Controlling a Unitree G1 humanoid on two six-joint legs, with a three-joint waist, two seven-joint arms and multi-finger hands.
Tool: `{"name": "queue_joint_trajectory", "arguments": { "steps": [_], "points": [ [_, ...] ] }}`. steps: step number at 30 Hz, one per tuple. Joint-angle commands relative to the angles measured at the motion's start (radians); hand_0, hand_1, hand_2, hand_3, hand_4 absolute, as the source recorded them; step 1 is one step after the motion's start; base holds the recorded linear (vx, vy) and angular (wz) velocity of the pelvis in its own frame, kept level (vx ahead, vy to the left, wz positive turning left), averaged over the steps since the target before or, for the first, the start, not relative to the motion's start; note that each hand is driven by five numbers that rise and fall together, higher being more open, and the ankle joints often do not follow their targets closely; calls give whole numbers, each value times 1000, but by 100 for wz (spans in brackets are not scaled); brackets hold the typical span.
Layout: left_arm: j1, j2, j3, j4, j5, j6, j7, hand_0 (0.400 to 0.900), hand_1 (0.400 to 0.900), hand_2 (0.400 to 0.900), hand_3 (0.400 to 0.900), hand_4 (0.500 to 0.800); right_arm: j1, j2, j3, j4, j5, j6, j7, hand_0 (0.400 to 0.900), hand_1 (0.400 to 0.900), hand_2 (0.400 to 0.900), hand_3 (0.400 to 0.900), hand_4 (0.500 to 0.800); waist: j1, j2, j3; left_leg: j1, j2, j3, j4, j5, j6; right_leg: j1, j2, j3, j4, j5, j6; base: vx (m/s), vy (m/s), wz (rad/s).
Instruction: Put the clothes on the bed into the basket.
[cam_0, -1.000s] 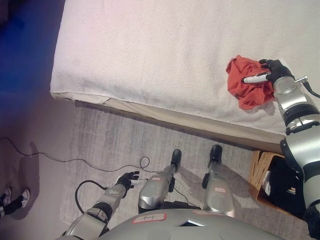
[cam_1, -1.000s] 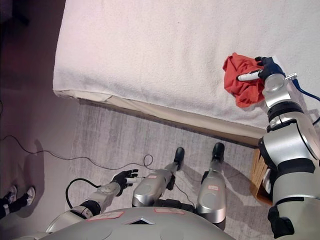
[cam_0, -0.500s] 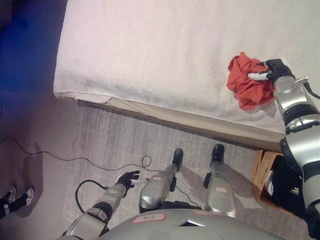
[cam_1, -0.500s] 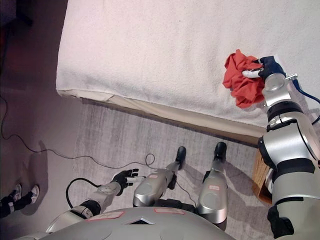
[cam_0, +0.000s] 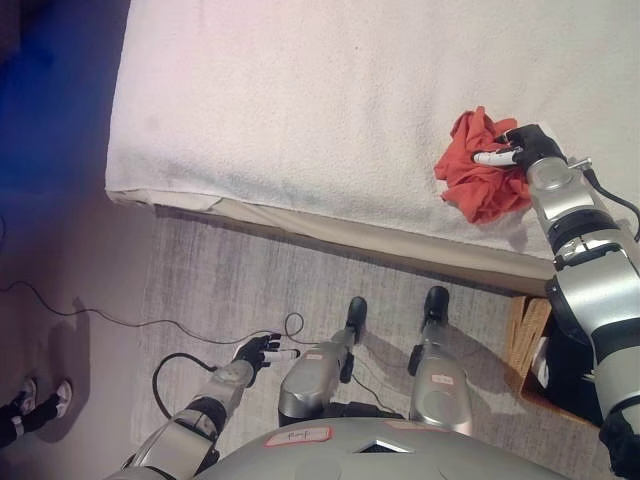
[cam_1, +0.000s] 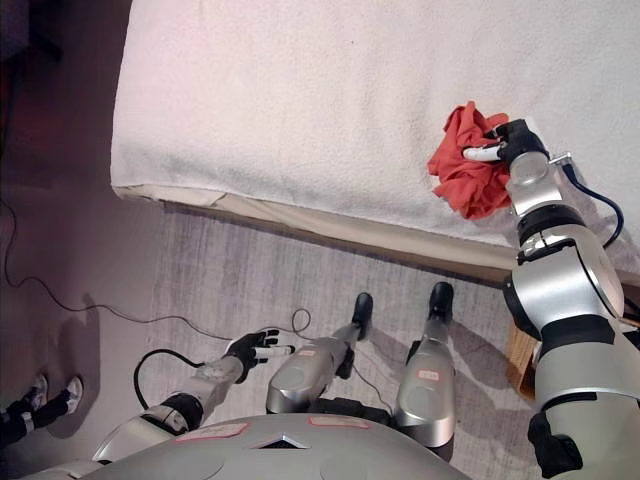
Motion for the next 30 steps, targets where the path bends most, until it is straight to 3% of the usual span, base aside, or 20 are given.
{"name": "queue_joint_trajectory", "arguments": {
  "steps": [1,8,10,16,30],
  "points": [
    [-30,57,-64,119,-7,6,32,900,900,900,900,800,-74,50,40,47,10,-30,2,400,400,400,400,500,-15,-92,-52,-6,-2,34,-16,-28,15,34,-71,74,16,-103,51,-37,7,-22],
    [-53,76,-39,150,5,10,25,900,900,900,900,800,-84,33,84,20,-40,-24,22,400,400,400,400,500,-39,-168,-74,30,12,79,-9,-59,27,36,-54,112,22,-92,55,-21,0,-33],
    [-60,92,-16,168,9,12,23,900,900,900,900,800,-92,13,96,7,-56,-22,32,400,400,400,400,500,-57,-213,-97,60,21,113,-8,-80,33,41,-41,141,24,-89,57,5,10,-50],
    [-66,126,25,192,16,19,17,900,900,900,900,800,-119,-42,118,11,-95,-17,62,400,400,400,400,500,-89,-277,-150,129,31,186,-4,-119,44,61,-15,208,29,-88,64,22,38,-57],
    [-40,172,84,206,36,26,13,900,900,900,900,800,-100,-164,91,36,-110,-11,95,400,400,400,400,500,-151,-311,-227,241,21,326,14,-180,73,93,22,329,33,-63,101,4,46,-44]
  ]
}}
